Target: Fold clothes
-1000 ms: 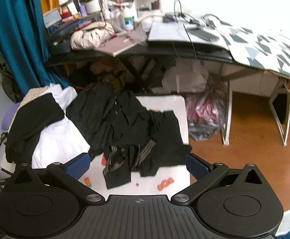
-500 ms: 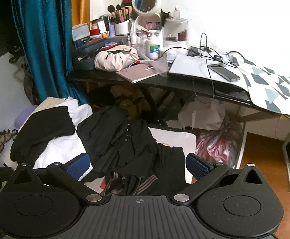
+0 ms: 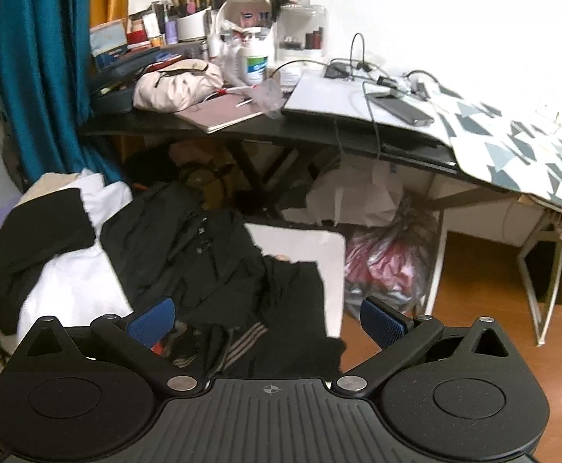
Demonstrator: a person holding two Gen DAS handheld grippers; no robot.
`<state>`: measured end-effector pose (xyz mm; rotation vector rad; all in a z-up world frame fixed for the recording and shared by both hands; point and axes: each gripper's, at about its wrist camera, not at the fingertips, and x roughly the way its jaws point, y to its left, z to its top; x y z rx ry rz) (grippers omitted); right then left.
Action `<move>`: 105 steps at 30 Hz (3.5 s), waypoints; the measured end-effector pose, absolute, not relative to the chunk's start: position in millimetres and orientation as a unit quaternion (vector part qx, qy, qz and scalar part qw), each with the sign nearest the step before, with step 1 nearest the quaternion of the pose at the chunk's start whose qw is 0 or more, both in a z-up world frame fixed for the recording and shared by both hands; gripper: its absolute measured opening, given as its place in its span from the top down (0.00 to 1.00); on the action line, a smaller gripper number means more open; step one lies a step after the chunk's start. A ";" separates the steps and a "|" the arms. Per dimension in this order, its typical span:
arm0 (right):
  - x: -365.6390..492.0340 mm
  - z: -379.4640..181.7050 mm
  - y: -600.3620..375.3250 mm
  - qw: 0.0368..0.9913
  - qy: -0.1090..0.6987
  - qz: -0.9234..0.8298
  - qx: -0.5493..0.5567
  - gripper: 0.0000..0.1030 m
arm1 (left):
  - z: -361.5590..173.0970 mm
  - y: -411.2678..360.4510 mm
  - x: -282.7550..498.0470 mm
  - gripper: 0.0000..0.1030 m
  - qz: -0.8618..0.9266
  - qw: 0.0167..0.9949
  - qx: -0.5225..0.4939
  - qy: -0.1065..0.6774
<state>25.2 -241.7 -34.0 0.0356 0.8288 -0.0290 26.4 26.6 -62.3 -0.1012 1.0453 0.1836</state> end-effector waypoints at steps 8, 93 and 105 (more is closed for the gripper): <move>64.5 -61.6 -212.0 0.911 0.411 -0.025 0.017 0.01 | -106.7 67.2 75.4 0.00 0.041 0.861 -0.026 0.506; 263.3 -314.5 -281.4 0.800 0.565 -0.031 0.201 0.94 | -148.9 38.7 214.9 0.00 0.077 0.821 -0.036 0.565; 185.7 -233.5 -281.4 0.821 0.528 0.083 0.201 0.94 | -150.6 22.3 226.1 0.00 0.023 0.812 -0.076 0.578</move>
